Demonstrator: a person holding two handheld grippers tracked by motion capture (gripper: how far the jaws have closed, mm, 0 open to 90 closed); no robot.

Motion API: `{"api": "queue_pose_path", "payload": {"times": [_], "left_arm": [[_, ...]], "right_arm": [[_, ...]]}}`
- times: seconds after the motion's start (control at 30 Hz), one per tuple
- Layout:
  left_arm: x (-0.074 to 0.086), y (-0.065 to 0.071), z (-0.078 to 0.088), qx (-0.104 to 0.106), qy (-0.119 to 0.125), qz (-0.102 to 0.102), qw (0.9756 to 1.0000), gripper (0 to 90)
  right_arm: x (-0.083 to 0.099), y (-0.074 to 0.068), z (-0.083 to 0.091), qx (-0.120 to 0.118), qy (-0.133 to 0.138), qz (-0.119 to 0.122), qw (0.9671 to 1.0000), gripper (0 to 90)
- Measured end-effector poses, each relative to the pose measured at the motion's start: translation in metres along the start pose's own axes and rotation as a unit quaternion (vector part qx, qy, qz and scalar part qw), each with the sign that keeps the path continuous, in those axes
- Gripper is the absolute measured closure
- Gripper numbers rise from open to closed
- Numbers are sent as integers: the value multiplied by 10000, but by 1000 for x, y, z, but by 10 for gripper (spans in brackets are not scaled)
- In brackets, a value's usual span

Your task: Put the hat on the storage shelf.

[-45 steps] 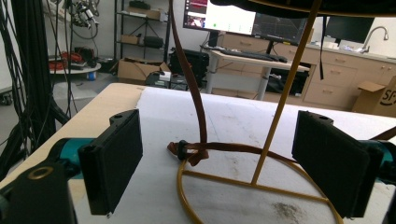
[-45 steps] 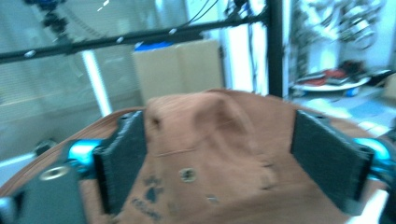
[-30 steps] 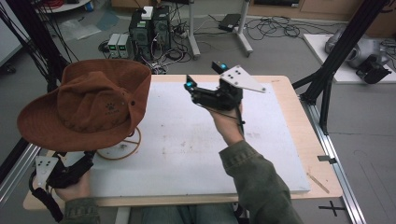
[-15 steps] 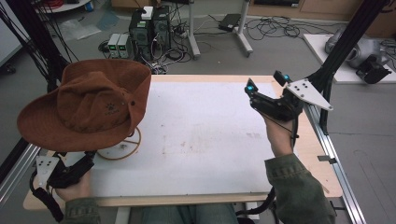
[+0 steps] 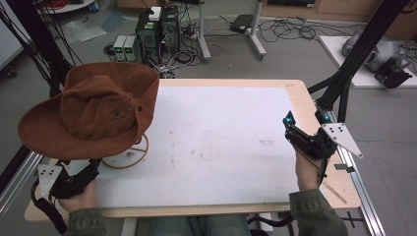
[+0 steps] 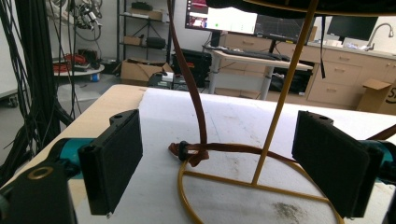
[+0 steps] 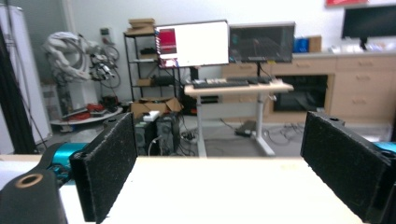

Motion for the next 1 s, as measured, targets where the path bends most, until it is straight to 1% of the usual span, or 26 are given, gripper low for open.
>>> {"api": "queue_pose_path", "payload": {"times": [0.07,0.17,0.3,0.33,0.37,0.4,0.53,0.63,0.67,0.77,0.87,0.93,1.0], "left_arm": [[0,0,0,-1,2,-2,10000,164],[0,0,0,-1,1,-3,10000,164],[1,-1,0,0,-7,-5,10000,164],[1,0,-1,-2,-13,8,10000,164],[1,0,-1,-3,-17,10,10000,164],[2,0,-1,0,-36,-11,10000,164],[2,1,-1,10,-25,-20,10000,164],[2,0,-1,-5,-41,-13,10000,164],[2,0,-1,-5,-41,-13,10000,164],[2,-1,-1,-15,-21,12,10000,164],[2,-1,-1,2,-26,38,10000,164],[3,-1,-1,10,-57,11,10000,164],[4,0,-1,16,-47,27,10000,164]], "right_arm": [[18,1,2,38,-128,-84,9999,109],[41,2,2,148,-267,-113,9995,109],[68,1,5,336,-329,161,9988,109],[68,1,5,336,-329,161,9988,109],[74,-1,6,349,-317,201,9987,109],[82,-5,5,301,-431,342,9980,109],[82,-5,6,344,-378,322,9982,109],[88,-8,7,289,-454,168,9984,109],[89,-8,7,286,-454,199,9984,109],[90,-9,7,275,-480,167,9983,109],[91,-10,7,269,-493,187,9982,109],[92,-9,6,277,-493,211,9982,109],[92,-10,6,273,-487,202,9982,109]]}}
Point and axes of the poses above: each handheld gripper's, and its own axes: z roughly backward along the jaws, x roughly out of its underside, y roughly to its right, the point moved 10 cm from there along -z, roughly forward along the jaws, and after that the axes turned 11 degrees about z, right-handed, at the moved point
